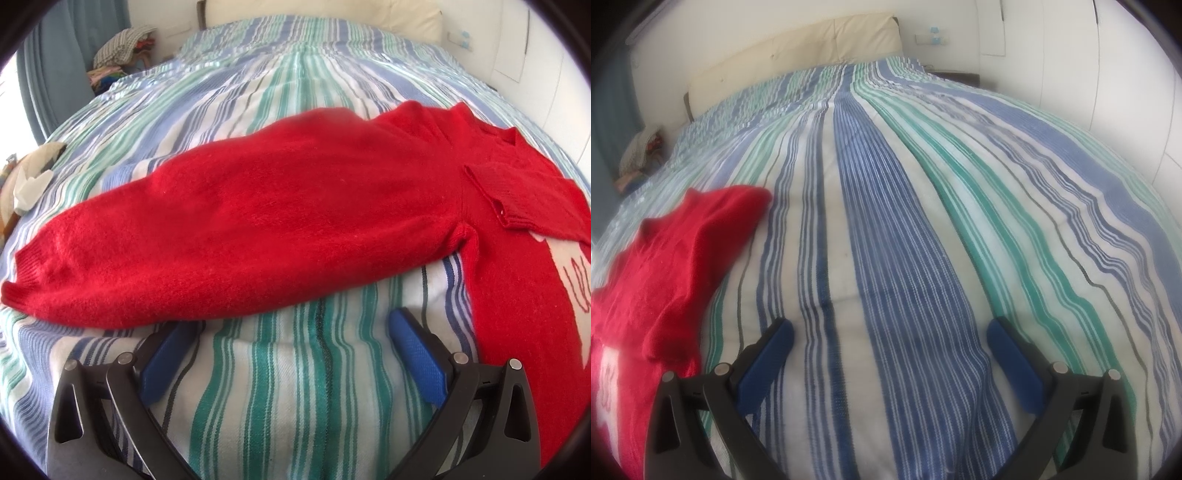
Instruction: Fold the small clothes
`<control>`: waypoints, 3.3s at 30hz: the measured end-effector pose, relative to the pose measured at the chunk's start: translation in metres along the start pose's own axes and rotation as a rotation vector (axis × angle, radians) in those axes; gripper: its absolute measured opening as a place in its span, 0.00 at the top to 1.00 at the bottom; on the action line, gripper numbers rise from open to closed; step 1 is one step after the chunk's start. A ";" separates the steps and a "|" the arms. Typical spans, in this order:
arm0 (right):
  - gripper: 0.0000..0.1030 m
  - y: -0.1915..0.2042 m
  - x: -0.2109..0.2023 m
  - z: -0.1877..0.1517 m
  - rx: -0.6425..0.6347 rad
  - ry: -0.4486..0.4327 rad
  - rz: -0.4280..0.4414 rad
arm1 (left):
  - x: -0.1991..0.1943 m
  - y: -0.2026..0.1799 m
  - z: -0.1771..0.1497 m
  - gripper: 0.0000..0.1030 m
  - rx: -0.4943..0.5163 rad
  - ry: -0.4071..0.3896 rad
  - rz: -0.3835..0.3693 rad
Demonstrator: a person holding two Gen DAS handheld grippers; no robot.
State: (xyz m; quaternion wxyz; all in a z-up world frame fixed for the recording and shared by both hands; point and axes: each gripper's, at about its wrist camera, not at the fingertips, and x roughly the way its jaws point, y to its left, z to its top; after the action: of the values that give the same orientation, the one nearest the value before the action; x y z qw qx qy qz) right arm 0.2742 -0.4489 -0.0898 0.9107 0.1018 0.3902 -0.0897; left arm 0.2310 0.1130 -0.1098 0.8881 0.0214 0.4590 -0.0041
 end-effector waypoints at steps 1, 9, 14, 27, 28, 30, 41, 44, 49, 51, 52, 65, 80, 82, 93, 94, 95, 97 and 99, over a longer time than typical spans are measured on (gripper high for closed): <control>0.00 0.000 0.000 0.000 0.001 -0.002 0.002 | 0.000 -0.001 -0.001 0.00 0.002 -0.011 0.007; 0.00 -0.006 -0.002 -0.001 0.028 -0.021 0.044 | 0.002 0.003 0.003 0.00 -0.021 0.021 -0.021; 0.00 -0.005 -0.002 -0.001 0.032 -0.025 0.049 | -0.020 0.016 0.003 0.01 -0.120 0.086 -0.088; 0.00 -0.005 -0.003 -0.002 0.037 -0.031 0.057 | -0.038 0.243 0.049 0.03 -0.475 0.086 -0.063; 0.00 -0.005 -0.004 -0.003 0.037 -0.032 0.057 | -0.025 0.252 0.044 0.08 -0.490 0.117 -0.081; 0.00 -0.004 -0.004 -0.003 0.033 -0.030 0.051 | -0.006 0.261 0.033 0.28 -0.518 0.165 -0.081; 0.00 -0.003 -0.004 -0.002 0.030 -0.029 0.047 | -0.063 0.233 0.056 0.97 -0.422 0.068 -0.155; 0.00 -0.004 -0.004 -0.002 0.033 -0.030 0.053 | -0.111 0.196 0.095 0.97 -0.368 -0.020 -0.266; 0.00 -0.004 -0.004 -0.001 0.034 -0.031 0.054 | -0.178 0.085 0.163 0.97 -0.189 -0.132 -0.459; 0.00 -0.004 -0.004 -0.001 0.035 -0.032 0.056 | -0.190 0.034 0.187 0.97 -0.129 -0.144 -0.549; 0.00 -0.005 -0.004 -0.001 0.037 -0.033 0.059 | -0.192 0.008 0.197 0.97 -0.097 -0.140 -0.591; 0.00 -0.011 -0.007 -0.002 0.078 -0.053 0.116 | -0.079 -0.214 0.158 0.50 0.156 0.110 -0.608; 0.00 -0.019 -0.008 -0.003 0.109 -0.067 0.156 | -0.030 -0.076 0.068 0.24 0.027 0.111 -0.106; 0.00 -0.018 -0.008 -0.003 0.107 -0.065 0.154 | -0.048 -0.065 0.062 0.22 0.027 0.073 -0.120; 0.00 -0.015 -0.007 -0.003 0.092 -0.059 0.135 | -0.074 -0.045 0.032 0.14 0.042 -0.035 -0.137; 0.00 -0.015 -0.007 -0.003 0.090 -0.058 0.132 | -0.074 -0.044 0.031 0.14 0.053 -0.034 -0.131; 0.00 -0.014 -0.007 -0.003 0.088 -0.057 0.129 | -0.074 -0.042 0.029 0.14 0.063 -0.034 -0.124; 0.00 -0.013 -0.007 -0.003 0.084 -0.055 0.124 | -0.072 -0.040 0.027 0.14 0.068 -0.033 -0.111; 0.00 -0.012 -0.006 -0.003 0.079 -0.052 0.118 | -0.072 -0.034 0.025 0.14 0.056 -0.030 -0.112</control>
State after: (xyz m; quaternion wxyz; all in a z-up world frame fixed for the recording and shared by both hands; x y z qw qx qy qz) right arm 0.2647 -0.4593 -0.0891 0.9196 0.1582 0.3557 -0.0539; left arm 0.2085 0.0767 -0.0375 0.8923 0.0206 0.4460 -0.0669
